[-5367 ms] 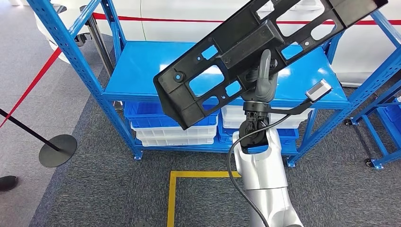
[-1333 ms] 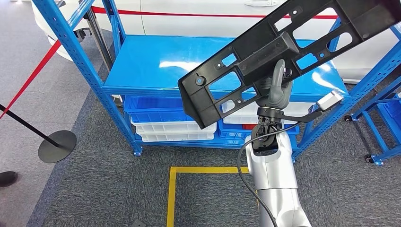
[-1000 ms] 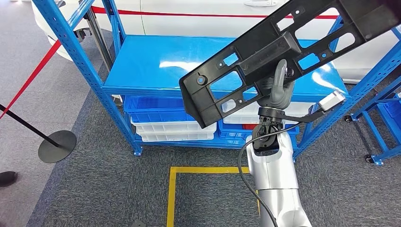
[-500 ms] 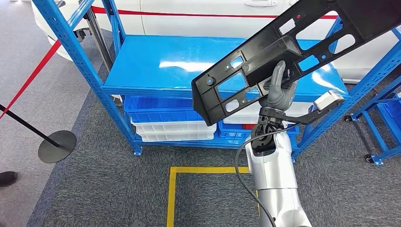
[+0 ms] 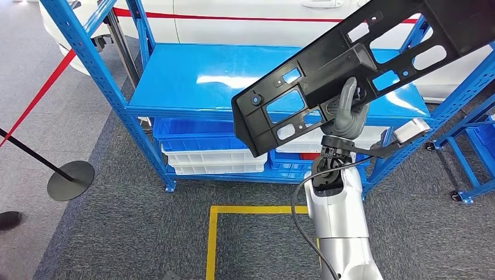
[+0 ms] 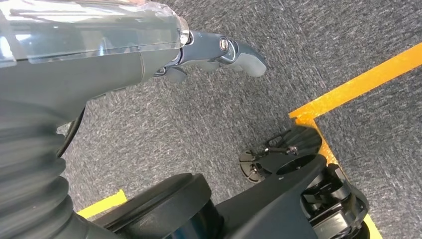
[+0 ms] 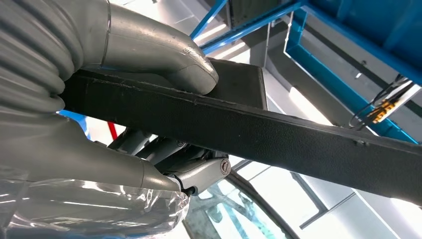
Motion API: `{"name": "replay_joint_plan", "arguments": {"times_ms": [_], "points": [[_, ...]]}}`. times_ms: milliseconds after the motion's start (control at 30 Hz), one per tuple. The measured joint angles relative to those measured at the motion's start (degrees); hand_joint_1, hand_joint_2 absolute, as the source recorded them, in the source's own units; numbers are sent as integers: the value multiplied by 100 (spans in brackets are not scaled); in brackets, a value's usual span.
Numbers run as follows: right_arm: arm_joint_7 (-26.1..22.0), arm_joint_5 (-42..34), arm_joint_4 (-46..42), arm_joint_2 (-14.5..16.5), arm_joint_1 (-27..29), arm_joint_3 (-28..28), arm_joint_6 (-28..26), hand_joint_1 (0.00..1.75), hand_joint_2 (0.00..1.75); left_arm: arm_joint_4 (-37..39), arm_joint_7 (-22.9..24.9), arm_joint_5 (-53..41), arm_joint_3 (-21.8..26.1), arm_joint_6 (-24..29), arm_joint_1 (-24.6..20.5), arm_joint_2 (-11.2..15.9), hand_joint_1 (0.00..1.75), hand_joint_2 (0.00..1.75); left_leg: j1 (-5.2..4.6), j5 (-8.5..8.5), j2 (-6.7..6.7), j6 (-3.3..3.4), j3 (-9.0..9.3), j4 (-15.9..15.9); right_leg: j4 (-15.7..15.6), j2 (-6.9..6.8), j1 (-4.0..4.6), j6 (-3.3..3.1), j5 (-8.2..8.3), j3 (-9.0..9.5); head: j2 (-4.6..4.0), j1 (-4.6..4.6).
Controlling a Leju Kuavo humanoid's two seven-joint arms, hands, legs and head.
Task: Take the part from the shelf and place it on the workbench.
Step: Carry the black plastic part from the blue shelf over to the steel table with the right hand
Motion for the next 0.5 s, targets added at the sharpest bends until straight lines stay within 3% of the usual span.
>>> {"name": "replay_joint_plan", "arguments": {"times_ms": [67, 133, 200, 267, 300, 333, 367, 433, 500], "points": [[43, -151, -24, 1, 12, 0, 100, 175, 175, 0, -2, -16, 0, -1, 1, -3, 0, 175, -11, 15, 4, 59, 53, -72, -80, 7, -14, 41, 30, 51, 0, -1], [110, -361, -33, -2, 7, 0, 253, 175, 175, 0, -3, -33, 0, -6, 0, -15, 0, 175, 17, 110, 41, 116, 217, -315, -96, 20, -21, 87, -2, 112, 0, 1], [177, -565, -33, -12, -12, -1, 413, 175, 175, 0, -3, -45, 2, -13, -18, -27, 0, 175, 56, 208, 101, 137, 354, -532, 269, 29, -42, 133, -270, -10, 0, 1], [234, -722, -32, -30, -8, -4, 517, 175, 175, 0, -3, -46, 8, -16, -36, -31, 0, 175, 79, 234, 163, 130, 371, -581, 849, 29, -100, 204, -589, -271, 0, 1], [262, -791, -32, -40, 6, -6, 554, 175, 175, 0, -3, -46, 14, -16, -37, -33, 0, 175, 99, 235, 201, 108, 361, -574, 997, 26, -139, 247, -634, -335, 0, 1], [287, -857, -31, -49, 16, -8, 589, 175, 175, 0, -2, -45, 21, -16, -37, -34, 0, 175, 127, 231, 244, 74, 345, -556, 950, 13, -183, 297, -577, -301, 0, 1], [304, -915, -31, -55, 18, -9, 623, 175, 175, 0, -1, -45, 29, -16, -36, -37, 0, 175, 163, 221, 289, 28, 326, -523, 706, -27, -227, 354, -441, -162, 0, 1], [321, -1004, -29, -60, -5, -9, 676, 175, 175, -2, 1, -43, 48, -13, -36, -25, 0, 175, 207, 167, 381, -96, 281, -394, 43, -285, -292, 444, -155, 185, 0, 1], [321, -1054, -27, -60, -31, -9, 702, 175, 175, -4, 2, -40, 75, -5, -29, -21, 0, 175, 203, 108, 468, -224, 289, -302, -205, -453, -286, 364, -51, 308, 0, -8]]}}
